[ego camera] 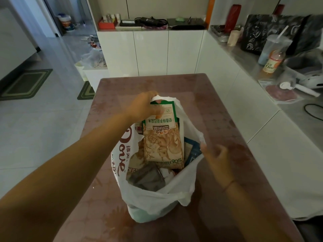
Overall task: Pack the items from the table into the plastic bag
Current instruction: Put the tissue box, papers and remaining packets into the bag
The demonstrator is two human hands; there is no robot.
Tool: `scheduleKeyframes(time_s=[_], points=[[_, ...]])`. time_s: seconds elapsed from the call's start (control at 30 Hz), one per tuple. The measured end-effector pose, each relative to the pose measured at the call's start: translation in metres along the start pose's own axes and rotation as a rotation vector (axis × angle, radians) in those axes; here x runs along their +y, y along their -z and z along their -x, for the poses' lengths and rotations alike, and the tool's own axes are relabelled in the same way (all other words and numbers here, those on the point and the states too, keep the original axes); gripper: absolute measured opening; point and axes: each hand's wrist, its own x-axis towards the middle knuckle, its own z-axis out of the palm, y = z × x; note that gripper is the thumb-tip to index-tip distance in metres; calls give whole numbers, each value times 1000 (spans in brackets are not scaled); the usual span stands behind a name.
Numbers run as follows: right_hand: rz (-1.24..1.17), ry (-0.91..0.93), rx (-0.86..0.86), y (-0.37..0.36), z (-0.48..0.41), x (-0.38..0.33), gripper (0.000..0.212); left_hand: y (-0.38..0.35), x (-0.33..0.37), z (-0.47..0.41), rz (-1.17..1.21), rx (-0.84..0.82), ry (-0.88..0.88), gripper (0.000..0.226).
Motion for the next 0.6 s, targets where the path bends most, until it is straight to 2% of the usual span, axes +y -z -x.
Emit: scheduleKeyframes(time_s=[0.07, 0.17, 0.27, 0.33, 0.43, 0.6], points=[[-86, -191, -136, -3, 10, 20, 76, -2, 0, 0, -19, 7, -2, 24], [-147, -256, -373, -15, 34, 31, 33, -1, 1, 1, -55, 35, -15, 21], [-132, -298, -554, -26, 56, 34, 20, 0, 5, 3, -93, 70, -27, 21], [-227, -217, -497, -23, 60, 24, 18, 2, 7, 6, -70, 104, 11, 18], [-351, -73, -344, -13, 48, -11, 28, 11, 9, 9, 114, 202, 60, 15], [-447, 18, -317, -5, 25, -63, 28, 29, 13, 17, 418, 370, 155, 9]])
